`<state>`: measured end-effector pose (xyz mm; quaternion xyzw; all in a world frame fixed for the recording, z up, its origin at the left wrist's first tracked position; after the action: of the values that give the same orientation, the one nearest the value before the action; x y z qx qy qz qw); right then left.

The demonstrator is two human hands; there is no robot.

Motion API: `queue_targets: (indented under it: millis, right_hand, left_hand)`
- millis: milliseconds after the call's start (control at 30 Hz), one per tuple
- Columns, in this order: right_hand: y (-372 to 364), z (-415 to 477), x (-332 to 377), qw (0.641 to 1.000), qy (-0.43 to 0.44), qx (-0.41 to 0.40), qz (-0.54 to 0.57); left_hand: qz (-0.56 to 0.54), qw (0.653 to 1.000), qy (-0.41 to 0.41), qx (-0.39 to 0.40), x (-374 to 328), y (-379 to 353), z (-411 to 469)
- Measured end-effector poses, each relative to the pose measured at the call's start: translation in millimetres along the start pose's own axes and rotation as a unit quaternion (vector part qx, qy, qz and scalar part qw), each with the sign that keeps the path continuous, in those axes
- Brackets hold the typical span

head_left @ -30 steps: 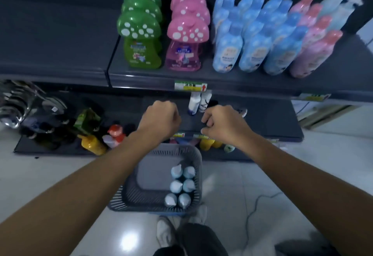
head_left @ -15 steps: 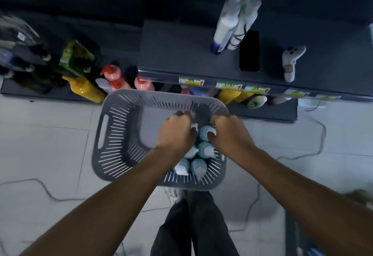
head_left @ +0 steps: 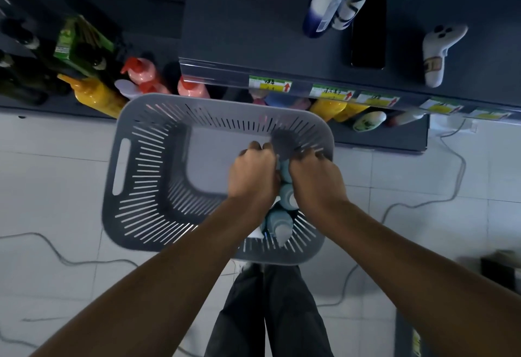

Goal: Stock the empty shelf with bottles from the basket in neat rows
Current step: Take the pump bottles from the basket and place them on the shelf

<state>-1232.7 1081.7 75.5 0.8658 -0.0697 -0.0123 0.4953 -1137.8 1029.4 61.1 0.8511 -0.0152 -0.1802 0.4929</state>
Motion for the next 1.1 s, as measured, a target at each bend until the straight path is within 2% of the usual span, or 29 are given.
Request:
queue_targets:
  millis: [267,500,700,967,1100]
  right_hand:
    - [4.3,4.0,-1.9,0.999,-0.020,-0.012,0.033]
    - [35.0,-4.4,-4.8,0.994,-0.043,-0.051,0.081]
    - [86.5,-20.8,-13.4,0.990,-0.040,-0.069,0.116]
    - [170.0,-61.3,-33.5,0.981,-0.053,-0.114,0.149]
    - [209.6,-87.8,-48.1,0.974,-0.042,-0.141,0.171]
  left_hand:
    - [0.023,1.000,-0.006,-0.017,-0.2,6.3,1.5]
    - [0.043,0.999,-0.012,-0.016,-13.0,40.2,-2.0]
    - [0.067,0.997,-0.017,-0.042,-31.9,91.8,-15.0]
    - [0.046,0.994,-0.029,-0.092,-69.6,177.7,-42.1]
    - [0.032,0.995,-0.034,-0.090,-90.8,213.5,-54.0]
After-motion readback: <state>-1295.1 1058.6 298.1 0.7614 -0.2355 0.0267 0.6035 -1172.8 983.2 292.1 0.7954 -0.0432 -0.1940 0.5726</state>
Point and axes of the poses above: each hand's wrist, its own z-axis towards the middle knuckle, its own y-axis out of the back of the hand, x = y × z, the point moved 3 cm from there along z, towards the middle knuckle, and after that the axes turned 8 degrees about y, right-handed, at the moved point
